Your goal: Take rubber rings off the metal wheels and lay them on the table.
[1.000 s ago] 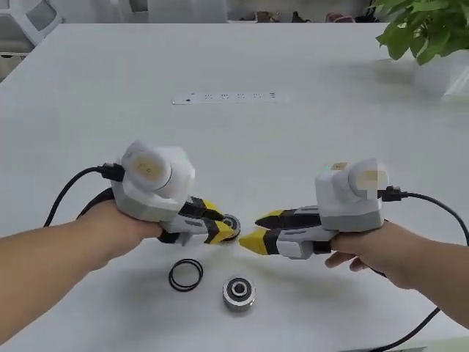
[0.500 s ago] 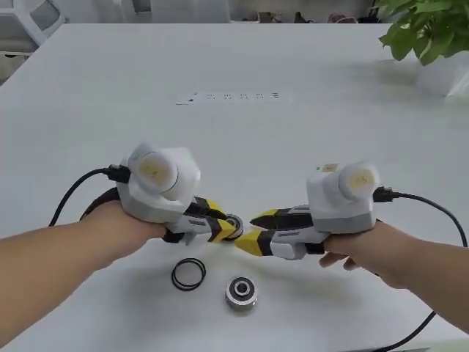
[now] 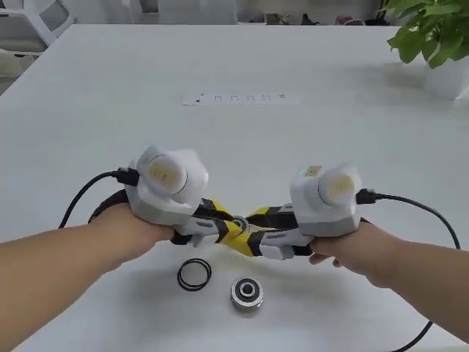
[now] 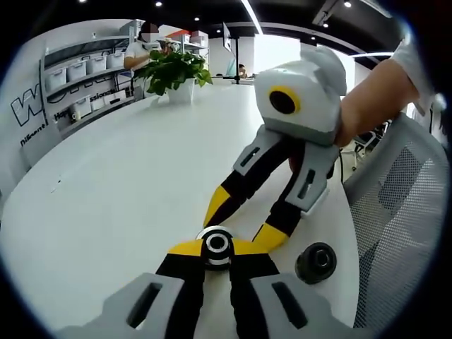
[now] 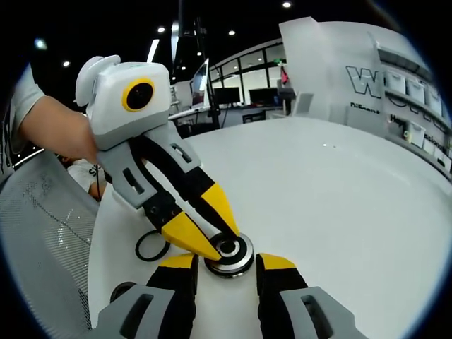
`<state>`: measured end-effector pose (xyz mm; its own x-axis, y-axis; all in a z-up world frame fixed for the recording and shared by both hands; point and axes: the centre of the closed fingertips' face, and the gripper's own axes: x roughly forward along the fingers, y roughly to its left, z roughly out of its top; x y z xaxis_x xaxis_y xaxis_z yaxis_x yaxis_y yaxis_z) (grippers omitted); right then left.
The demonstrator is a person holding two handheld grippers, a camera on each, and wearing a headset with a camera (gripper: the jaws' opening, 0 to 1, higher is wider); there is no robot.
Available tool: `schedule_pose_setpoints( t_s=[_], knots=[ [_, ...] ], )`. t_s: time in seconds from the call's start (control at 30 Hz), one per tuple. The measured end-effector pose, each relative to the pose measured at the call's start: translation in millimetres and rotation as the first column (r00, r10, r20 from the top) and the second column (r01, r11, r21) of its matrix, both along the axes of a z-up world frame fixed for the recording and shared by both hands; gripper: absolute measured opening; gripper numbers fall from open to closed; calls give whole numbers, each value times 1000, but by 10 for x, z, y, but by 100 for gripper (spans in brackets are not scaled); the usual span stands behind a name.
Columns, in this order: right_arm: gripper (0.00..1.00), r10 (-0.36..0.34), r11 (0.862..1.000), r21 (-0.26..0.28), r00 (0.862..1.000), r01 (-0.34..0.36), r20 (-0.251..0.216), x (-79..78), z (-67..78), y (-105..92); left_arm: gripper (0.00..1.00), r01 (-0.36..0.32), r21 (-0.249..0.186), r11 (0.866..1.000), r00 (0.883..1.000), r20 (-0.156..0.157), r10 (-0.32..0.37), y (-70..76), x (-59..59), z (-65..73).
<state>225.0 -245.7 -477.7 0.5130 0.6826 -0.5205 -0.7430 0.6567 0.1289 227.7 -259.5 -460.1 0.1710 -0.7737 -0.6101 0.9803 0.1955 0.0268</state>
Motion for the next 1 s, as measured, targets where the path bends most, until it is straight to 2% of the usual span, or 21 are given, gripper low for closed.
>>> schedule_pose_setpoints(
  t_s=[0.1,0.47,1.0],
  knots=[
    [29,9,1000,-21,1000,-8,20,11,-7,7,7,-1,0,1000,1000,0,1,3,5,-3],
    [24,26,998,-57,999,-24,39,5,11,-40,7,-3,-4,1000,1000,2,3,6,4,-6],
    [19,-8,1000,-11,1000,8,-6,-65,16,-109,7,-14,-5,1000,1000,1,14,8,4,-10]
  ],
)
